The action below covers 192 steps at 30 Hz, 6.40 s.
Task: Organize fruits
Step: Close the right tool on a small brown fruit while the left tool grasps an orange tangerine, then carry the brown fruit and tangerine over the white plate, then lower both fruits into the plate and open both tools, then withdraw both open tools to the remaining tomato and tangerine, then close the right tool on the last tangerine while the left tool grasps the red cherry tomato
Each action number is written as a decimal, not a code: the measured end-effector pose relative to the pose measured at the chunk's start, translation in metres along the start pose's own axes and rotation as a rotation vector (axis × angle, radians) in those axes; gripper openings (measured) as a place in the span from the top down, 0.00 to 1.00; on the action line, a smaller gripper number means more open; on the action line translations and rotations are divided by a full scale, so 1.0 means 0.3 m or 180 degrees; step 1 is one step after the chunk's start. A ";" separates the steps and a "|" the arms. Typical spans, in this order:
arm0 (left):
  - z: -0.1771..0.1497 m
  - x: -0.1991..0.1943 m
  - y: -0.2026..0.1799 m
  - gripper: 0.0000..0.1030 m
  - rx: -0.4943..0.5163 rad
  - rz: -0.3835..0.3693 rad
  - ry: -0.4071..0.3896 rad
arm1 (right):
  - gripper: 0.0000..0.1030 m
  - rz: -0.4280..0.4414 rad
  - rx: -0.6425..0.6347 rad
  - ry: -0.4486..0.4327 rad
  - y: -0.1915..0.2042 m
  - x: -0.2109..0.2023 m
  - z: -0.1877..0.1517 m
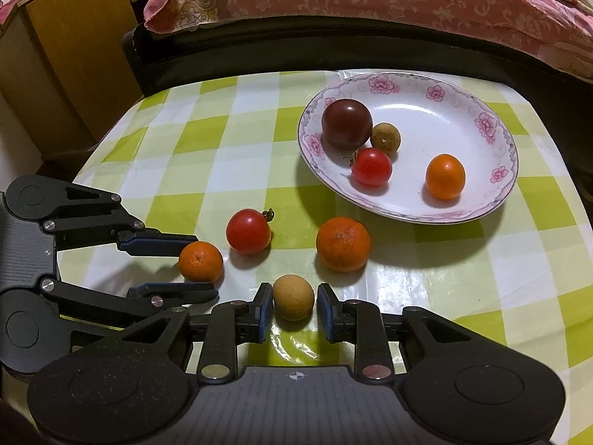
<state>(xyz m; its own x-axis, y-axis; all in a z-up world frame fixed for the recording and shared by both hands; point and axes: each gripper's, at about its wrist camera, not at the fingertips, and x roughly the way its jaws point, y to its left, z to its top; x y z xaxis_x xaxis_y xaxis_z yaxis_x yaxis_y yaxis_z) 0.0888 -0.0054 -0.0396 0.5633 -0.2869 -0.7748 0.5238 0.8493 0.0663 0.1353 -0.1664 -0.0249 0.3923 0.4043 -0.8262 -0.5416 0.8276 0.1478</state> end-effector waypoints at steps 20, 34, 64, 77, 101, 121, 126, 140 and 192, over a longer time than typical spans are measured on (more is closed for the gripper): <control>0.146 -0.008 0.017 0.65 -0.0094 0.0078 -0.0298 | 0.81 -0.0152 0.0139 -0.0290 -0.057 -0.094 0.062; 0.203 0.016 -0.001 0.65 -0.0075 0.0031 -0.0357 | 0.81 -0.0369 0.0258 -0.0417 -0.137 -0.095 0.096; 0.293 0.131 0.009 0.65 -0.0078 0.0085 -0.0380 | 0.80 -0.0517 0.0365 -0.0423 -0.219 -0.033 0.144; 0.305 0.158 0.007 0.65 -0.0089 0.0182 -0.0309 | 0.80 -0.0497 0.0338 -0.0398 -0.216 0.014 0.151; 0.319 0.157 0.007 0.49 -0.0160 0.0176 -0.0260 | 0.64 -0.0568 0.0430 -0.0488 -0.226 -0.004 0.154; 0.313 0.140 0.014 0.47 -0.0218 0.0158 -0.0255 | 0.61 -0.0621 0.0457 -0.0541 -0.229 -0.018 0.158; 0.304 0.119 0.017 0.47 -0.0228 0.0156 -0.0270 | 0.61 -0.0633 0.0462 -0.0557 -0.229 -0.019 0.159; 0.272 0.070 0.034 0.47 -0.0223 0.0102 -0.0307 | 0.60 -0.0627 0.0469 -0.0593 -0.230 -0.032 0.154; 0.117 0.078 0.024 0.65 -0.0134 -0.0085 0.0012 | 0.73 -0.0112 0.0102 -0.0093 -0.084 0.025 0.070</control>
<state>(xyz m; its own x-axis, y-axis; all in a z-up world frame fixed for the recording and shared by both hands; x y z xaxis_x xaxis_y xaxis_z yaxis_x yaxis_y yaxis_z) 0.1280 -0.0216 -0.0352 0.5470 -0.3079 -0.7784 0.5112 0.8593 0.0193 0.1675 -0.1761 -0.0234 0.4325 0.3857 -0.8150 -0.5031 0.8533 0.1369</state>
